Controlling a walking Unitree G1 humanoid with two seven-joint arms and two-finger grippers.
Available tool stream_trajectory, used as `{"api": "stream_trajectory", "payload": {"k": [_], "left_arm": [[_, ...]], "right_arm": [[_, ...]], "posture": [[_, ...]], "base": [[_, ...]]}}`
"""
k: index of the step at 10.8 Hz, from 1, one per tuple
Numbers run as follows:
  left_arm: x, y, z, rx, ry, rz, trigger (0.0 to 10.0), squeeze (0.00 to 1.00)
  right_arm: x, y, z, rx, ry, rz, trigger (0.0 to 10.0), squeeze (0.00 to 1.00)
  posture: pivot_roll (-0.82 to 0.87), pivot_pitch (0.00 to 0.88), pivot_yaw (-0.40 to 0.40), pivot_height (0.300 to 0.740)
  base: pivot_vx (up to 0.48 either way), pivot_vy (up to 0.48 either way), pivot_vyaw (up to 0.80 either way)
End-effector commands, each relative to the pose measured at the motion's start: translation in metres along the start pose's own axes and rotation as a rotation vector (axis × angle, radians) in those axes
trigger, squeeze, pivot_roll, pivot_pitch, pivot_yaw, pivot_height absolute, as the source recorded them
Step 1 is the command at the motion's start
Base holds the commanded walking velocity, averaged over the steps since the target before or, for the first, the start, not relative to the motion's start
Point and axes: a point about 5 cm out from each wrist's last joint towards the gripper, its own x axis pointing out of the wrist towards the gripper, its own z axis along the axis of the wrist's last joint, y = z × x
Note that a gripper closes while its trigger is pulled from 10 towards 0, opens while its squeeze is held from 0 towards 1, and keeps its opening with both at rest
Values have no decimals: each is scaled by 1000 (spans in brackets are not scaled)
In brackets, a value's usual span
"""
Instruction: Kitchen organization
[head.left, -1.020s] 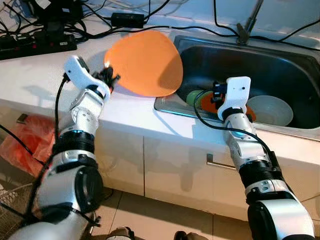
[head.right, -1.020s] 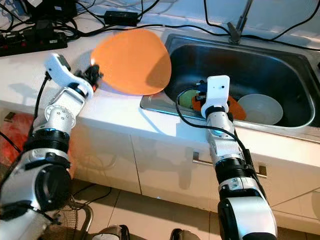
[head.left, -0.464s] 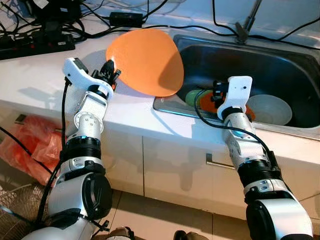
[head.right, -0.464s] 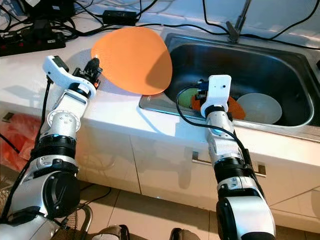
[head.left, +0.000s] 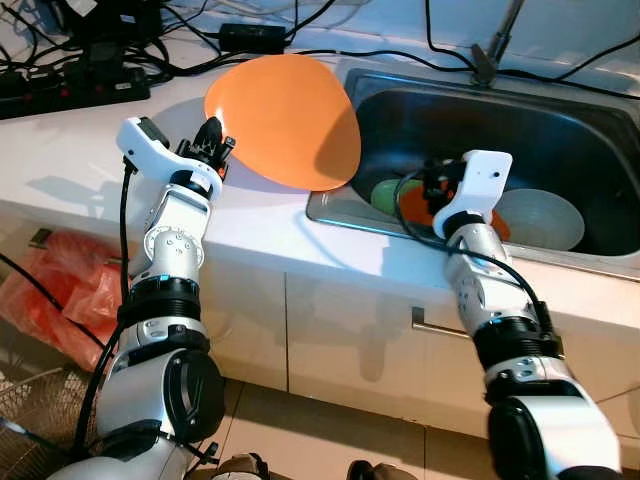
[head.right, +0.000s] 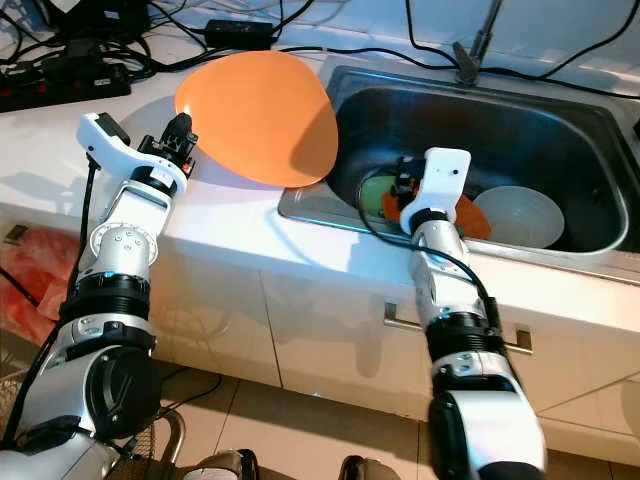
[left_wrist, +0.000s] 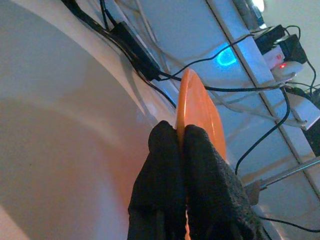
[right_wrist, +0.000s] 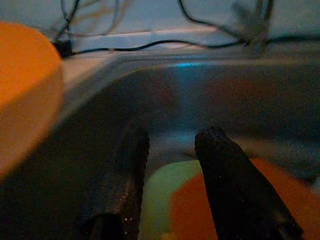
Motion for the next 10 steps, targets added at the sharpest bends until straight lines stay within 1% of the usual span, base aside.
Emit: {"api": "stream_trajectory", "payload": {"k": [1, 2, 3, 5, 6, 7, 8, 10], "left_arm": [[0, -8, 6, -1, -30, -49, 10000, 0], [0, -8, 4, 7, -19, -51, 10000, 0], [0, -8, 3, 10, -13, -52, 10000, 0], [-1, -9, 0, 14, -2, -54, 10000, 0], [-1, -10, -1, 11, 3, -63, 10000, 0], [-1, -10, -2, 12, 5, -65, 10000, 0], [-1, -11, -3, 15, 12, -73, 10000, 0], [-2, -15, -6, 14, 28, -102, 10000, 0]], "right_arm": [[-1, 3, -5, 69, 37, 30, 10000, 0], [-1, 14, -5, 241, 65, 109, 10000, 0], [-1, 17, -4, 302, 71, 138, 10000, 0], [-2, 23, -5, 359, 91, 192, 10000, 0], [-4, 32, -6, 374, 121, 256, 10000, 0], [-4, 33, -6, 388, 123, 263, 10000, 0], [-4, 36, -6, 378, 135, 289, 10000, 0], [-6, 45, -8, 405, 167, 339, 10000, 0]], "posture": [[42, 99, -31, 740], [42, 99, -31, 740], [43, 99, -34, 740], [43, 99, -34, 740], [45, 97, -38, 740], [45, 97, -38, 740], [46, 96, -39, 740], [46, 96, -39, 740]], "base": [[0, 0, 0], [0, 0, 0], [0, 0, 0], [0, 0, 0], [0, 0, 0], [0, 0, 0], [0, 0, 0], [0, 0, 0]]}}
